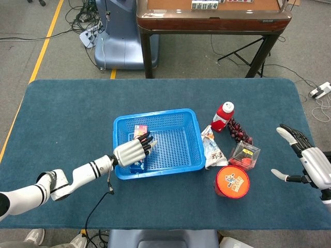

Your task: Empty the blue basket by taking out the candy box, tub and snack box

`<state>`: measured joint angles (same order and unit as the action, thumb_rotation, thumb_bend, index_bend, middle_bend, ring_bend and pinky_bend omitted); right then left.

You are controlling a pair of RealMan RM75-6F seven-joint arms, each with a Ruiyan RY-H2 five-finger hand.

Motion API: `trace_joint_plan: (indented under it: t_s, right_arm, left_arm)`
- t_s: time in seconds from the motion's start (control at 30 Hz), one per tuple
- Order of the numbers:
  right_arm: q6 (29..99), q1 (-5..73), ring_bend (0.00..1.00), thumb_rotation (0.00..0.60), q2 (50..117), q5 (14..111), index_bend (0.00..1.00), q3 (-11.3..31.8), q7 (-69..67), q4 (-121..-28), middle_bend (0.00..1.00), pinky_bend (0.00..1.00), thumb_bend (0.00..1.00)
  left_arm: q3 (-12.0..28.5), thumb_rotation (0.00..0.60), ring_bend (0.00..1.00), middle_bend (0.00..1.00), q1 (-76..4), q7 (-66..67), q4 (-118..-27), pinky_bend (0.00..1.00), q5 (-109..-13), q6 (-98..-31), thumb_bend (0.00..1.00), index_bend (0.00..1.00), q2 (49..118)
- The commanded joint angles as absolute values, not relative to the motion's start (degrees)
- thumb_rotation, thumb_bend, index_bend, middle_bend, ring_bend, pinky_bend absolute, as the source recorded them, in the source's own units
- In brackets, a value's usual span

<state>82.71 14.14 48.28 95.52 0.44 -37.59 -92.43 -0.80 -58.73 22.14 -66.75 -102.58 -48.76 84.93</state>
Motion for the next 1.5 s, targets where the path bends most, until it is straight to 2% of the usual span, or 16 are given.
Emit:
trace_joint_plan:
  t_s: [0.03,0.13,0.23,0.3,0.5,0.97,1.23,1.5]
  right_arm:
    - [82.83,14.03,0.00,0.600,48.26,95.52,0.00,0.47,-37.65,-92.45,0.02,0.02,0.16]
    - [83.07,13.91,0.00,0.600,48.28,95.48,0.00,0.60,-37.74,-92.46,0.02,0.02,0.16]
    - [83.28,13.82,0.00,0.600,48.30,95.47,0.00,0.75,-37.80,-92.48,0.02,0.02,0.16]
    - [83.40,13.77,0.00,0.600,48.30,95.47,0.00,0.84,-37.86,-92.51,0.02,0.02,0.16]
    - [83.68,13.60,0.00,0.600,48.39,95.34,0.00,1.08,-37.83,-92.52,0.02,0.02,0.16]
    - [84.33,13.39,0.00,0.600,48.31,95.88,0.00,1.36,-38.17,-92.67,0.01,0.02,0.16]
    - [84.77,13.36,0.00,0.600,48.18,96.40,0.00,1.45,-38.41,-92.74,0.02,0.02,0.16]
    - [84.69,13.66,0.00,0.600,48.27,96.85,0.00,1.53,-38.70,-92.58,0.02,0.02,0.16]
  left_arm:
    - [-1.02,0.600,0.10,0.10,-58.71,23.11,-66.93,0.07,-102.39,-48.62,0.29,0.45,84.92]
    - [-1.15,0.600,0.11,0.15,-58.59,23.60,-67.24,0.07,-102.35,-49.10,0.29,0.50,84.90]
    - [-1.41,0.600,0.20,0.31,-58.46,23.23,-67.40,0.07,-102.48,-49.81,0.29,0.57,84.80]
    - [-1.62,0.600,0.25,0.38,-58.41,23.09,-67.34,0.07,-102.63,-50.20,0.29,0.58,84.74]
    - [-1.68,0.600,0.29,0.45,-57.64,20.98,-67.87,0.07,-103.26,-53.91,0.29,0.59,84.27]
    - [1.35,0.600,0.30,0.46,-53.13,15.44,-71.26,0.08,-104.81,-70.96,0.29,0.57,80.10]
    - [3.56,0.600,0.30,0.46,-47.72,15.75,-73.63,0.08,-99.73,-75.82,0.29,0.55,75.47]
    - [1.16,0.600,0.30,0.46,-41.99,13.87,-69.23,0.08,-96.33,-75.66,0.29,0.54,72.80]
